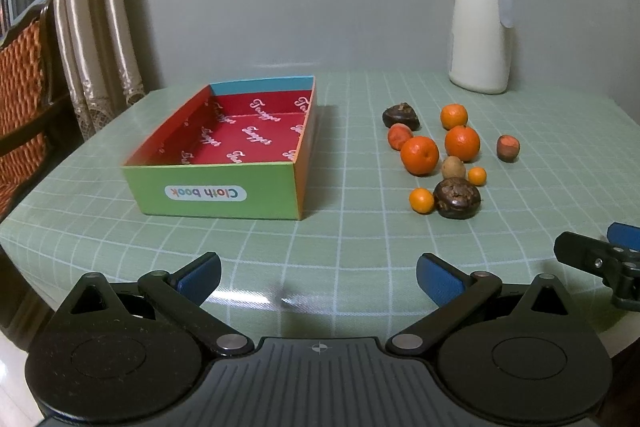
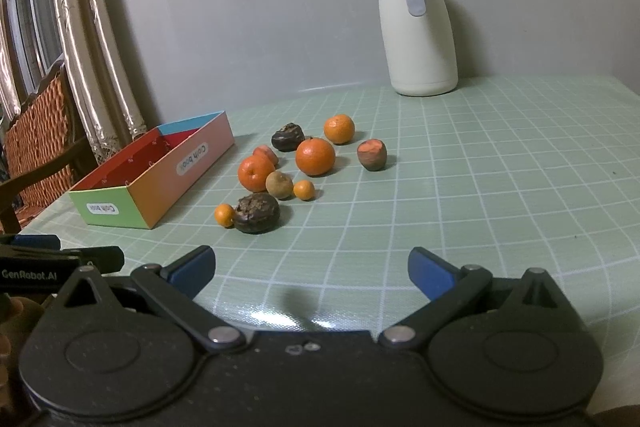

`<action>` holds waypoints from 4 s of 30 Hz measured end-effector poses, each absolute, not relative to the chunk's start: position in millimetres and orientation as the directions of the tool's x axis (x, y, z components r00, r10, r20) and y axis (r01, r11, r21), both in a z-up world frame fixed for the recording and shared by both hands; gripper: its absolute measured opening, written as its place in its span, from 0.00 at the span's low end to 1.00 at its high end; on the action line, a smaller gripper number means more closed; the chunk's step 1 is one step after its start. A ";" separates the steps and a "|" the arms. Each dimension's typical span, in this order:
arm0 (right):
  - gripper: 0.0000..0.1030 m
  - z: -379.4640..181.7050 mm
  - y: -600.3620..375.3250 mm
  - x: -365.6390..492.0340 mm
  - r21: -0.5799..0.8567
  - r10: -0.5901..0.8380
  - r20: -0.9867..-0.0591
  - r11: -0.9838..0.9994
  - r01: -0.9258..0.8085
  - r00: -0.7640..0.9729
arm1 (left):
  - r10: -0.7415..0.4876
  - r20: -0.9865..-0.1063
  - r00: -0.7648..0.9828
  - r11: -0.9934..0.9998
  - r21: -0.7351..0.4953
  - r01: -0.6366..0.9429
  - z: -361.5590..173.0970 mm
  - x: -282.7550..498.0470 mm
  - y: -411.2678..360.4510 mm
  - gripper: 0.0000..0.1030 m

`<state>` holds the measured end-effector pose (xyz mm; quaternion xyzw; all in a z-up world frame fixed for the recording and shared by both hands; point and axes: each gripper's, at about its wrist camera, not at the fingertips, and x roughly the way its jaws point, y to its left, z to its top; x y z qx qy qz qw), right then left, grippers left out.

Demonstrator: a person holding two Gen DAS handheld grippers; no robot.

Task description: Organize fruits

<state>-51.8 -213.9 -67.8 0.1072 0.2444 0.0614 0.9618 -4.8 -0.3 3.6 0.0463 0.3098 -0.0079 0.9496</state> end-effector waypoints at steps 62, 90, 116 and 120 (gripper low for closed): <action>1.00 -53.9 -256.5 -20.7 0.293 0.101 -0.373 0.956 0.014 0.922 | 0.019 -0.461 0.887 0.920 0.355 0.165 -2.3 13.1 -50.4 1.00; 1.00 -63.0 -294.9 -30.2 0.363 0.030 -0.366 0.925 0.113 0.930 | -0.164 -0.544 0.823 0.932 0.188 0.310 -22.4 61.4 -119.2 0.62; 1.00 -64.7 -305.9 -35.6 0.410 0.033 -0.365 0.903 0.129 0.930 | -0.125 -0.567 0.814 0.969 0.106 0.222 -30.2 71.8 -132.0 0.63; 1.00 -64.6 -307.4 -36.9 0.417 0.035 -0.361 0.900 0.128 0.932 | -0.164 -0.601 0.782 0.978 0.005 0.209 -34.1 78.7 -114.6 0.63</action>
